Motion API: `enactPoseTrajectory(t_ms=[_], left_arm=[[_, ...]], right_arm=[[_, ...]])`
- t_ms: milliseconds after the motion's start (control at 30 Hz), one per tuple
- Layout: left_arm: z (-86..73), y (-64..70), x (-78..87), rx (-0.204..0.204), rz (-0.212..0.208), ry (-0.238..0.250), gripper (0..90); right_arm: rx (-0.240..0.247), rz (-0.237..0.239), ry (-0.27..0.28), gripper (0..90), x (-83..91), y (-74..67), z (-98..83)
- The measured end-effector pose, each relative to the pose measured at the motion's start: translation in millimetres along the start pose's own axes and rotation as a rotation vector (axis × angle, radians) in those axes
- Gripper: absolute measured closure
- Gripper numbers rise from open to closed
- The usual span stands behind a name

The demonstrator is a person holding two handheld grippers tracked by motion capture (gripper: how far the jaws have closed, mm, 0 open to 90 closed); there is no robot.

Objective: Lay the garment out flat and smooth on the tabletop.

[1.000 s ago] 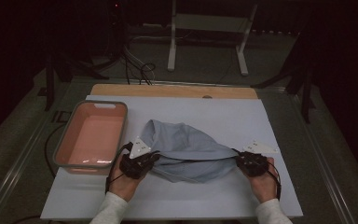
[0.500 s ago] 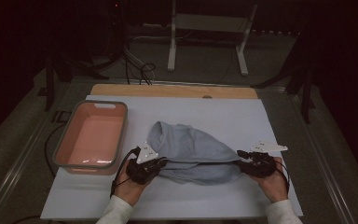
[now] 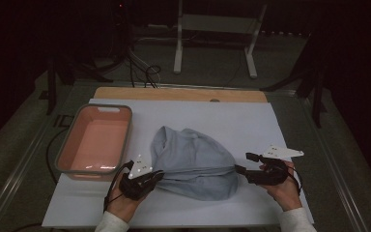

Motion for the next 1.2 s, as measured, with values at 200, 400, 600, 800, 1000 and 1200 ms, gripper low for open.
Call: enactPoseTrajectory(t_ms=[200,400,600,800,1000,1200], left_arm=[[-20.5,3.0,5.5,0.033,-0.008,-0.024,81.8],[-14.5,-3.3,10.2,0.081,0.006,0.061,47.1],[0.1,-6.3,12.0,0.08,0.058,0.128,37.4],[19.3,-14.5,15.1,0.088,0.09,0.196,36.2],[27.7,-29.3,-16.5,0.129,0.126,0.117,37.2],[16.2,-43.7,-45.7,0.19,0.198,0.012,28.5]], right_arm=[[-0.031,-0.026,0.002,25.6,-5.9,2.0,-2.4],[-0.086,-0.034,0.007,22.3,-16.2,2.6,-5.8],[-0.124,-0.058,-0.005,19.1,-26.0,1.1,-9.5],[-0.124,-0.073,-0.023,18.9,-32.2,-0.7,-11.9],[-0.118,-0.082,-0.024,18.9,-34.5,-2.5,-12.6],[-0.12,-0.092,-0.028,19.1,-36.3,-2.9,-14.2]])
Point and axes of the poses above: each handheld gripper's, and its own axes: x roughly backward along the jaws, z roughly out of its top, y roughly to its right, the point moved 1 cm from there along -x, roughly forward along the jaws, and after that the axes turned 9 degrees about -z, right-handed, at the moved point
